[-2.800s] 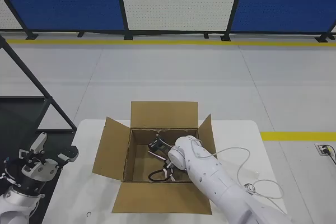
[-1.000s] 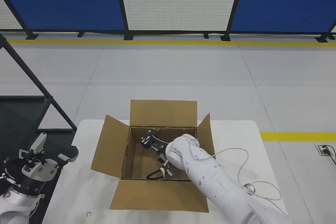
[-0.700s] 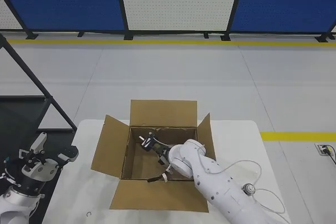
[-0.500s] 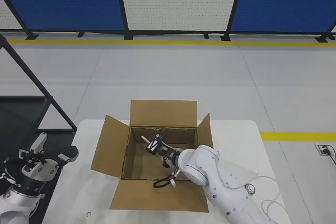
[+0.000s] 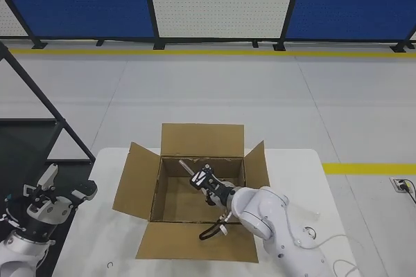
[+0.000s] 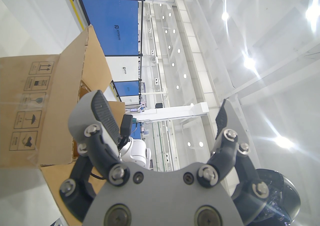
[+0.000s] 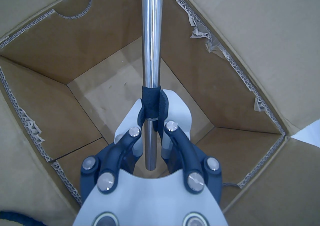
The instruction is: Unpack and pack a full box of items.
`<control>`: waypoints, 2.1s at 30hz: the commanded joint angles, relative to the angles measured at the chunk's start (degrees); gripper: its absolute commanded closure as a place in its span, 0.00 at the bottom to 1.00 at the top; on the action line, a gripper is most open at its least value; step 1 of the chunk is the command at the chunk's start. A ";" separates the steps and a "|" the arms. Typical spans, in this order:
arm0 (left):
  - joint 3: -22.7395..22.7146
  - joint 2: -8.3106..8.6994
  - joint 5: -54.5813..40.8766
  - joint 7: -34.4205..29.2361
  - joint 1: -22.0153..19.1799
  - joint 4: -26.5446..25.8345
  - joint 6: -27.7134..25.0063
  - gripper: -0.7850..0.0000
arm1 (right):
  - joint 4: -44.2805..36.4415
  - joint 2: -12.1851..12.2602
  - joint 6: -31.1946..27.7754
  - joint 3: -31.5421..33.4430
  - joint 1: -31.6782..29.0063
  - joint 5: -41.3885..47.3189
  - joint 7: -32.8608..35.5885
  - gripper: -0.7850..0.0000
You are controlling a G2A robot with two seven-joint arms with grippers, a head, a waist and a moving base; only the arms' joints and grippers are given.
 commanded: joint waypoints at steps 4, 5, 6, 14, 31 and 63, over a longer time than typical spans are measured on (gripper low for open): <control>0.00 0.00 0.00 0.00 0.00 0.00 0.00 0.00 | 0.00 0.00 0.00 0.00 0.00 0.00 0.00 1.00; 0.00 0.00 0.00 0.00 0.00 0.00 0.00 0.00 | 0.00 0.00 0.00 0.00 0.00 0.00 0.00 1.00; 0.00 0.00 0.00 0.00 0.00 0.00 0.00 0.00 | -0.05 0.02 0.44 0.00 -0.30 -0.33 -0.45 1.00; 0.00 0.00 0.00 0.00 0.00 0.00 0.00 0.00 | -9.30 0.48 0.32 1.30 -2.99 -1.42 -4.64 1.00; 0.00 0.00 0.00 0.00 0.00 0.00 0.00 0.00 | -47.02 3.59 1.32 13.09 -28.47 -0.20 -13.19 1.00; 0.00 0.00 0.00 0.00 0.00 0.00 0.00 0.00 | -52.08 5.16 2.57 32.43 -42.34 18.91 -14.29 1.00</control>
